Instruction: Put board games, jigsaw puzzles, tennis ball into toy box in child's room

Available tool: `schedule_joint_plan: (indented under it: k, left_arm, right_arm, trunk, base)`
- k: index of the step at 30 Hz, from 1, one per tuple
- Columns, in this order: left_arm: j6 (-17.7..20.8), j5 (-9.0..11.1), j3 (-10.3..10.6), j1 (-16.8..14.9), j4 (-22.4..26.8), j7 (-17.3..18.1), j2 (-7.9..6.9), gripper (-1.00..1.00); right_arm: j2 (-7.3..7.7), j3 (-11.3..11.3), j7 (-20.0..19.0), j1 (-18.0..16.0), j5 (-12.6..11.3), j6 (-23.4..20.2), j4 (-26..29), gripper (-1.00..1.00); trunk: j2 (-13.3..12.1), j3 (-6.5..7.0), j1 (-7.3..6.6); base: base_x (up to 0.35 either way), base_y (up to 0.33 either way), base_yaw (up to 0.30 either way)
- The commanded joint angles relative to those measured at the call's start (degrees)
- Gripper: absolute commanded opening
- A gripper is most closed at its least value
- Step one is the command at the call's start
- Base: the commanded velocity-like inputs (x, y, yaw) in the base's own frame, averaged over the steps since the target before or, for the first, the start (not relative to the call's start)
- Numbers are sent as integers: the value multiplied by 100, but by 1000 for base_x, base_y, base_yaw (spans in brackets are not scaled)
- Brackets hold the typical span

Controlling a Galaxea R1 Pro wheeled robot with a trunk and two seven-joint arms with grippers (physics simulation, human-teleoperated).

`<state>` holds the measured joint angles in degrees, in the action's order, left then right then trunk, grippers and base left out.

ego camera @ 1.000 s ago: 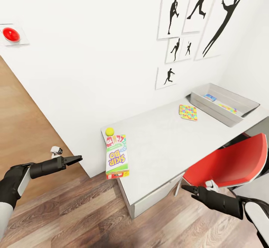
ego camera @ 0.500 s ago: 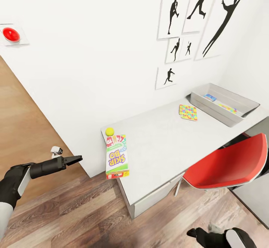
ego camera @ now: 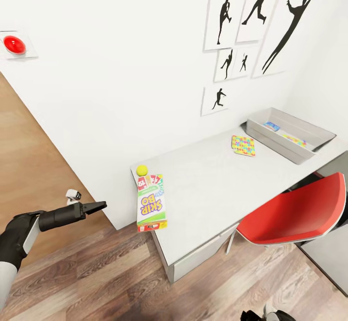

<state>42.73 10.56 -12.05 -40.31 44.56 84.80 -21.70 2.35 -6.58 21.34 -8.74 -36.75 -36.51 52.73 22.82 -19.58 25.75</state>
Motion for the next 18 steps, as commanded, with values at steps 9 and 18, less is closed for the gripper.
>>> schedule_joint_plan:
  k: [9,18]
  left_arm:
    - [60,-1,1,-4,0,10,-1,100]
    - [50,-1,4,-4,0,12,-1,100]
  right_arm:
    - [109,-484,-1251,13,-35,122,32,100]
    - [124,-585,-1414,13,-50,138,31,100]
  trunk:
    - [10,-10,3]
    - [10,-10,3]
  base:
    - [0,0,-19]
    - [0,0,-239]
